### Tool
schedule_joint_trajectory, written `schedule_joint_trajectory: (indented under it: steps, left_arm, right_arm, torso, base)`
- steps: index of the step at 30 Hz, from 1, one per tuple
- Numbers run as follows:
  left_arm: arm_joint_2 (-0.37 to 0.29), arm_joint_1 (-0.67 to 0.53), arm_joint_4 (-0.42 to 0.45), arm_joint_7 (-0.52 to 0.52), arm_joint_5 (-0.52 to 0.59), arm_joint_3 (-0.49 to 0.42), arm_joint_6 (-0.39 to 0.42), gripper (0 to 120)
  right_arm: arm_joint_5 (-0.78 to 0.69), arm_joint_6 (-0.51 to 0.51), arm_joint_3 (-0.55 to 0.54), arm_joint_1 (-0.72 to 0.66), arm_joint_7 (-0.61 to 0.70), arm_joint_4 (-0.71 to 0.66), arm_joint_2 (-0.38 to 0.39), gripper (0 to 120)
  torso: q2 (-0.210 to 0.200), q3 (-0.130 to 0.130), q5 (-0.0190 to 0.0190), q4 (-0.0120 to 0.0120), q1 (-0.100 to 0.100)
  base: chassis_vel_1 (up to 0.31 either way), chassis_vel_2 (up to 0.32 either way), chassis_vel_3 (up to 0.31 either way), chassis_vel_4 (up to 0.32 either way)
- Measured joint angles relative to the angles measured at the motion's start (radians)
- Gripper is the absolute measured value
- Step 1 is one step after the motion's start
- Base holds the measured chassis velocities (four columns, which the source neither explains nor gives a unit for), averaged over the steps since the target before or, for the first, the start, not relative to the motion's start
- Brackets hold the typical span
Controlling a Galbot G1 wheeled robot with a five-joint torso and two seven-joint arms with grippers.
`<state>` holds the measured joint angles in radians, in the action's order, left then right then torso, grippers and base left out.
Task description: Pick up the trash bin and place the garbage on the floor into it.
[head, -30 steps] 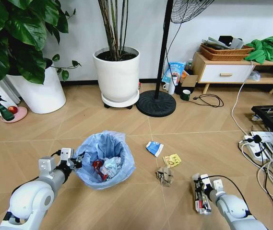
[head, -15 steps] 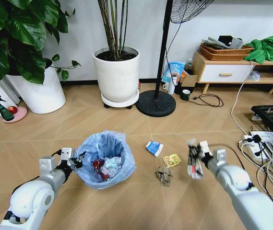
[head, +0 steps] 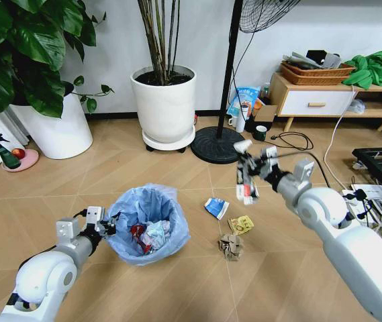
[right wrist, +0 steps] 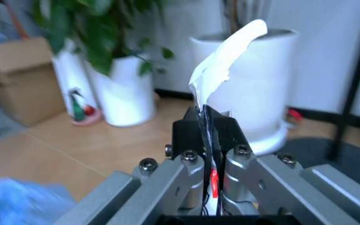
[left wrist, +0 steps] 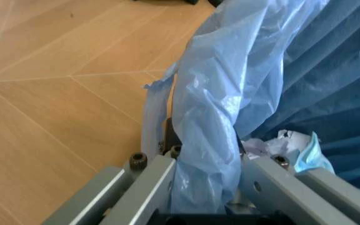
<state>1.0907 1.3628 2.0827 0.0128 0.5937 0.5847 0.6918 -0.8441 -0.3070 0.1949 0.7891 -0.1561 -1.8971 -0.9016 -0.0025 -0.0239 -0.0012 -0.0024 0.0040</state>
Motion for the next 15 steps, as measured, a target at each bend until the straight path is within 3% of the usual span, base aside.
schedule_joint_trajectory:
  steps: [7,15]
  left_arm:
    - [-0.009,-0.016,-0.012,0.0,0.019,-0.017,0.002,0]
    - [-0.023,-0.039,-0.032,0.01,0.069,-0.032,0.011,0]
  right_arm:
    - [-0.054,0.012,-0.153,-0.136,-0.011,-0.008,-0.041,0]
    - [-0.077,0.078,-0.404,-0.286,-0.004,0.049,-0.17,0]
  torso:
    - [0.0,0.0,0.0,0.0001,0.0]
    - [0.0,0.0,0.0002,0.0003,0.0]
  base:
    - [0.0,0.0,0.0,0.0]
    - [0.0,0.0,0.0,0.0]
